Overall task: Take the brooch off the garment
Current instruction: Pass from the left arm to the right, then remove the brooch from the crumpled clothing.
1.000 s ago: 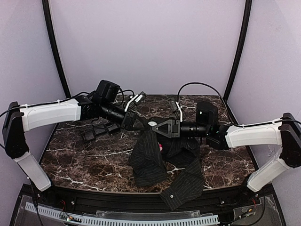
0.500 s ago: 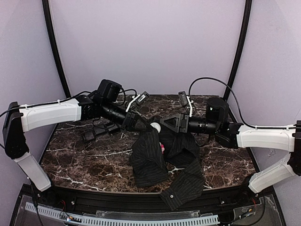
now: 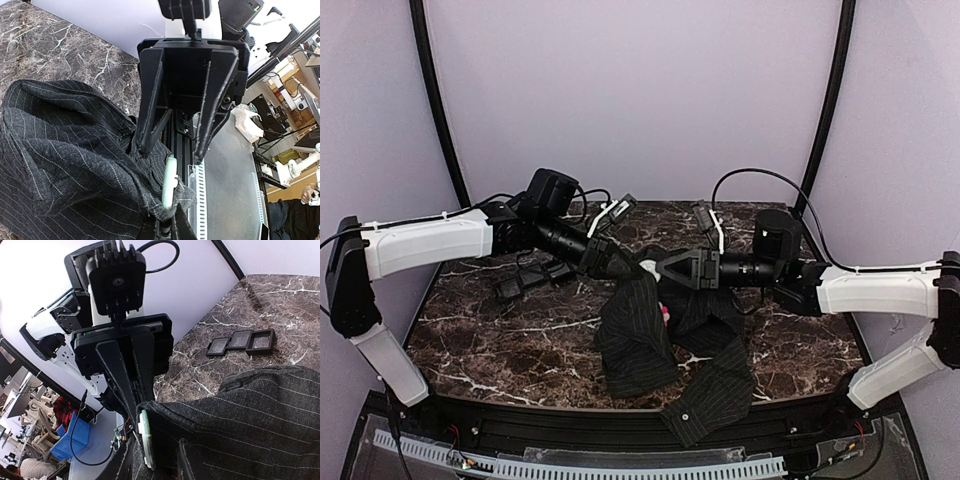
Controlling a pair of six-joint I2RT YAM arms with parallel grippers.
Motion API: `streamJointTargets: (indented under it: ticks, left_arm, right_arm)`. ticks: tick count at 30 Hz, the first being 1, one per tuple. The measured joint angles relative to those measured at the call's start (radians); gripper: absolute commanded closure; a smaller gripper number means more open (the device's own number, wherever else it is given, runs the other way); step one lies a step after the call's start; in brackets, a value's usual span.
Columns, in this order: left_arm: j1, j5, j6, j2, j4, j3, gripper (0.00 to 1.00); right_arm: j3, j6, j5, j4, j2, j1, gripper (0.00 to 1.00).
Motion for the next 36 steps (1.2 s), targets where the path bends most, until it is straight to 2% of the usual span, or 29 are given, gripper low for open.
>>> streamJointTargets:
  ticks: [4, 9, 11, 13, 14, 15, 16, 18, 21, 27, 31, 33, 35, 36]
  left_arm:
    - [0.000, 0.000, 0.000, 0.000, 0.000, 0.000, 0.99]
    - [0.000, -0.005, 0.000, 0.000, -0.006, 0.000, 0.99]
    - [0.001, -0.005, -0.003, 0.000, -0.007, 0.000, 0.98]
    - [0.002, -0.004, -0.006, 0.000, -0.009, 0.000, 0.78]
    - [0.002, -0.006, -0.009, 0.000, -0.010, 0.000, 0.62]
    - [0.002, -0.006, -0.009, 0.001, -0.011, 0.002, 0.54]
    - [0.002, -0.006, 0.001, 0.002, -0.011, 0.004, 0.42]
    - [0.000, -0.009, 0.006, 0.005, -0.019, 0.012, 0.32]
    - [0.000, -0.023, 0.019, 0.010, -0.034, 0.025, 0.22]
    - [-0.006, -0.076, 0.049, 0.018, -0.077, 0.039, 0.19]
    - [-0.022, -0.117, 0.076, 0.035, -0.116, 0.056, 0.21]
    - [-0.031, -0.135, 0.087, 0.042, -0.132, 0.060, 0.25]
    - [-0.040, -0.150, 0.098, 0.050, -0.148, 0.065, 0.34]
    - [-0.042, -0.156, 0.098, 0.052, -0.155, 0.067, 0.42]
  right_arm:
    - [0.000, 0.003, -0.019, 0.007, 0.031, 0.000, 0.77]
    - [0.003, 0.008, -0.042, 0.029, 0.048, 0.000, 1.00]
    - [0.004, 0.003, -0.051, 0.037, 0.048, 0.001, 1.00]
    - [0.005, -0.003, -0.053, 0.040, 0.049, 0.001, 1.00]
    - [0.004, -0.004, -0.053, 0.040, 0.049, 0.001, 1.00]
    - [0.004, -0.003, -0.050, 0.040, 0.048, 0.002, 1.00]
    - [0.004, -0.002, -0.046, 0.039, 0.048, 0.002, 1.00]
    - [0.003, -0.002, -0.026, 0.035, 0.048, 0.001, 1.00]
    - [-0.001, -0.001, 0.000, 0.033, 0.045, 0.001, 1.00]
    - [-0.012, -0.001, 0.051, 0.028, 0.016, 0.001, 1.00]
    - [-0.019, 0.001, 0.073, 0.029, 0.008, 0.001, 1.00]
    - [-0.021, 0.003, 0.080, 0.029, 0.007, 0.001, 1.00]
    - [-0.025, 0.003, 0.087, 0.029, 0.007, 0.001, 1.00]
    - [-0.026, 0.003, 0.089, 0.029, 0.007, 0.001, 1.00]
